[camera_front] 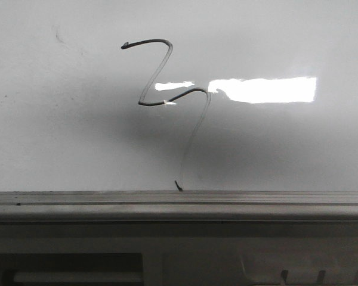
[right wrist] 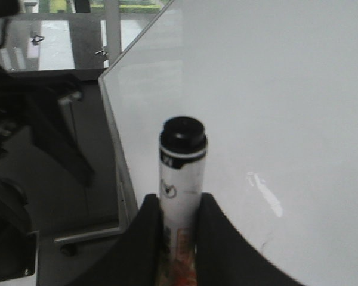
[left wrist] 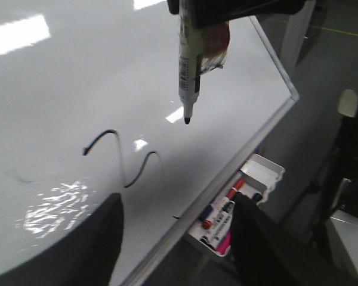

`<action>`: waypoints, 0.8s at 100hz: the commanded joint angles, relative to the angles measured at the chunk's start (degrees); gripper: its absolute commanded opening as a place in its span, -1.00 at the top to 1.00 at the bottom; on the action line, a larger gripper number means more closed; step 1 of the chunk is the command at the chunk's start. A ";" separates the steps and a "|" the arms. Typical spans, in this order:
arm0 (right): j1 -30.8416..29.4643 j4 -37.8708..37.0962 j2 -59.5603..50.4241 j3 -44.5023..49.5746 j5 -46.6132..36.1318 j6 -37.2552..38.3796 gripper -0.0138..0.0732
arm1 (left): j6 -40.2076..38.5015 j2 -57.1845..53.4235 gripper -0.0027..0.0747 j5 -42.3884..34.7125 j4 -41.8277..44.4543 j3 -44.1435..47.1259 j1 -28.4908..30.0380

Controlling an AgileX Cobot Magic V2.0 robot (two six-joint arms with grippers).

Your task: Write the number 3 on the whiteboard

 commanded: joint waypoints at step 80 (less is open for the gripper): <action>6.31 2.94 -1.22 -2.27 -0.53 -0.68 0.82 | 27.79 13.35 0.55 0.46 -32.51 -1.72 -0.34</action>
